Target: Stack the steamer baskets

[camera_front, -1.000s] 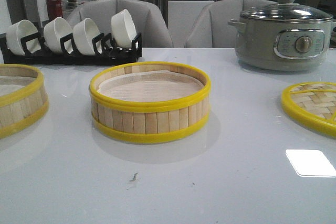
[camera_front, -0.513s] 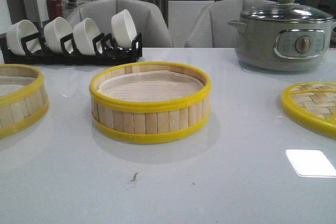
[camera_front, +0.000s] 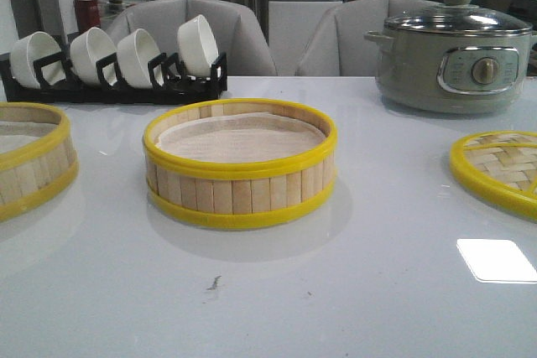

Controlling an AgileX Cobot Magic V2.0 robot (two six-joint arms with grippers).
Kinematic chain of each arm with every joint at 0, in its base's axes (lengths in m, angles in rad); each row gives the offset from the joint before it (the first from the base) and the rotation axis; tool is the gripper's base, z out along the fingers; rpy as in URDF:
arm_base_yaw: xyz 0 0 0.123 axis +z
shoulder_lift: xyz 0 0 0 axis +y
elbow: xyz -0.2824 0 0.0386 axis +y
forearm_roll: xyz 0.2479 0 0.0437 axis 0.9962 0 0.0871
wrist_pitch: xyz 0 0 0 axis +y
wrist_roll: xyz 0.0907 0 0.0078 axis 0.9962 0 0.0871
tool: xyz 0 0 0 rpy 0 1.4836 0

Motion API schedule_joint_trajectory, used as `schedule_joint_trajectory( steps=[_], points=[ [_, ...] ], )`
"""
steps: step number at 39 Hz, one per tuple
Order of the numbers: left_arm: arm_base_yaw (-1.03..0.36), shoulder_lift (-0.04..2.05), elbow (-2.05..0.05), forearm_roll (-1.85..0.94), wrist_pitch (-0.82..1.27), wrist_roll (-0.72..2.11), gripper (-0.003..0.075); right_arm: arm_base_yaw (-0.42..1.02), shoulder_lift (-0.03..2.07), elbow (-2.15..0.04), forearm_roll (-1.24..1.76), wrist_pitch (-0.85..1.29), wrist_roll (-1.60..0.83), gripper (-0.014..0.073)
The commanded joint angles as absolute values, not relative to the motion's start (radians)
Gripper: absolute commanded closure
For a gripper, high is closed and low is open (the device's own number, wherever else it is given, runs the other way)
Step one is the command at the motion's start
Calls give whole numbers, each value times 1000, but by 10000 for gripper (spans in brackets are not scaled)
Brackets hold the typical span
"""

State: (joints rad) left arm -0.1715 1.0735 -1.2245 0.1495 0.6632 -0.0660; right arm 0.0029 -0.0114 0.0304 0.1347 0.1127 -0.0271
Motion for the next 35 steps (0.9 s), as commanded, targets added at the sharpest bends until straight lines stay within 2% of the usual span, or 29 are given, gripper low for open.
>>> schedule_joint_trajectory(
  steps=[1,17,26,31,35],
  points=[
    [-179,1059,-1258,153,567,-68,634,-3,-31,16,134,32,-39,538],
    [-179,1059,-1255,130,605,-68,634,-3,-31,16,132,8,-39,538],
    [-179,1059,-1255,134,632,-68,634,-1,-31,-44,193,-179,44,538],
    [-179,1059,-1255,173,651,-68,634,-1,27,-282,198,15,0,538],
    [-179,1059,-1255,176,651,-68,634,-1,203,-470,174,192,-47,538]
  ],
)
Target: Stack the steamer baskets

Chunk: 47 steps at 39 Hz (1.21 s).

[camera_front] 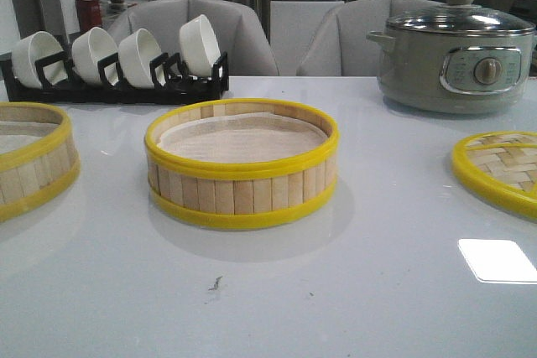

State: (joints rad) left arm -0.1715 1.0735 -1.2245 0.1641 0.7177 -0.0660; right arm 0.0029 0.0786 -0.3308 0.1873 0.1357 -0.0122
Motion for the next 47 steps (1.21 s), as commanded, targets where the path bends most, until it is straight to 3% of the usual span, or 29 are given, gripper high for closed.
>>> schedule_joint_trajectory(
  steps=[1,6,14,36,38,40,44,47],
  points=[
    [-179,1059,-1255,176,651,-68,634,-1,261,-514,171,217,-47,538],
    [-179,1059,-1255,176,657,-68,634,-1,525,-690,177,318,-46,538],
    [-179,1059,-1255,171,693,-68,634,-1,752,-867,200,405,-46,538],
    [-179,1053,-1255,125,708,-68,634,-1,816,-882,322,324,-30,526],
    [-179,1053,-1255,92,710,-68,634,-1,816,-882,322,326,-30,474],
    [-179,1053,-1255,64,707,-67,634,-1,816,-882,322,332,-30,368],
    [-179,1058,-1255,43,696,-67,632,-1,816,-882,318,339,-30,77],
    [-179,1067,-1255,31,687,-15,623,-1,826,-882,302,325,-30,9]
  ],
)
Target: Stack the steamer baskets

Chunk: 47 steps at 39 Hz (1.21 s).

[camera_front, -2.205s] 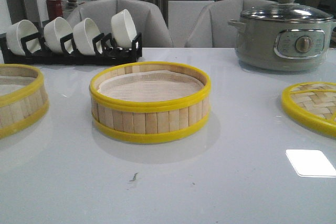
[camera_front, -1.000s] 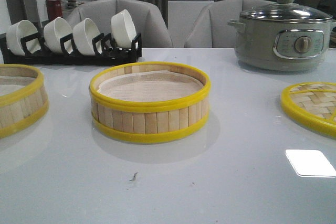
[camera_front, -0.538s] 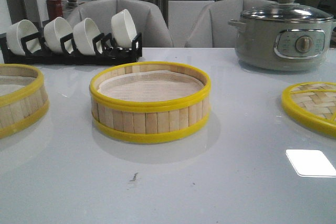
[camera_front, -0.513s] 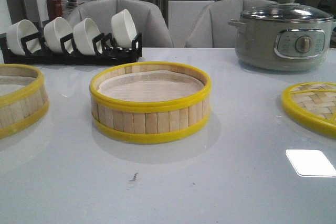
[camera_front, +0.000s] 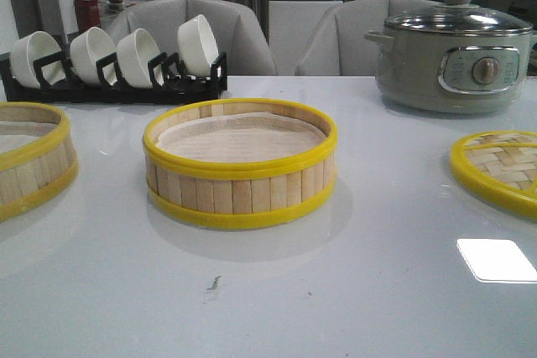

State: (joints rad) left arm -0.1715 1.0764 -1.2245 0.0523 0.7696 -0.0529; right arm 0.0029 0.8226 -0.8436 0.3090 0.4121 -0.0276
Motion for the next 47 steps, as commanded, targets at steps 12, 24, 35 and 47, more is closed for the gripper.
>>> schedule_joint_trajectory(
  steps=[12,24,35,47],
  points=[
    [-179,1099,-1255,-200,628,188,436,-1,885,-882,302,325,-30,23],
    [-179,1349,-1255,-202,638,188,309,-1,896,-882,302,341,-30,23],
    [-179,1597,-1271,-204,595,186,309,-1,896,-882,302,343,-30,23],
    [-179,1767,-1332,-195,593,186,309,-1,896,-882,302,348,-30,23]
  ],
)
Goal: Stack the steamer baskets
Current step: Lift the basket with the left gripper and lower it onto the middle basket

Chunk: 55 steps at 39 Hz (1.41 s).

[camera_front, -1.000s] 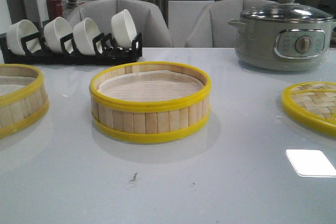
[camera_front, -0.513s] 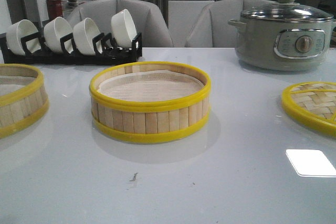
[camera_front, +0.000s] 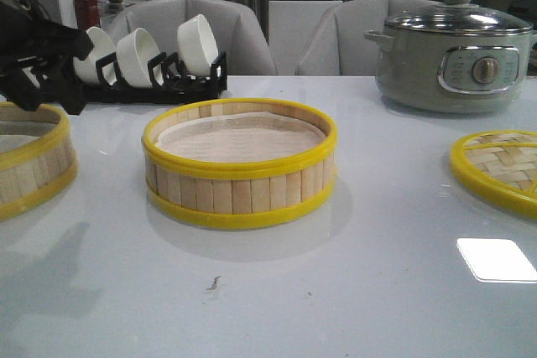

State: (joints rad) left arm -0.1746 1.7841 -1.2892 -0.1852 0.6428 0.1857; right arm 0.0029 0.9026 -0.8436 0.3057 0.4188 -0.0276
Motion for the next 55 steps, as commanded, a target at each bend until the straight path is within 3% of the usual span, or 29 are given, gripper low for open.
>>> schedule_joint_trajectory(
  steps=[1,14,18,22,24,38,55],
  points=[
    [-179,1775,-1332,-193,593,186,309,-1,896,-882,302,348,-30,23],
    [-166,1842,-1332,-191,593,182,327,-1,896,-882,302,347,-30,23],
    [-166,1842,-1333,-186,591,182,426,-1,896,-882,302,346,-30,23],
    [-166,1842,-1335,-135,593,182,654,-1,896,-882,302,346,-30,23],
    [-166,1842,-1337,-124,596,174,612,-1,896,-882,302,346,-30,23],
    [-225,1817,-1537,-126,735,132,632,-1,896,-882,302,346,-30,23],
    [-576,1837,-1741,-136,772,132,632,-1,896,-882,302,345,-30,23]
  ],
)
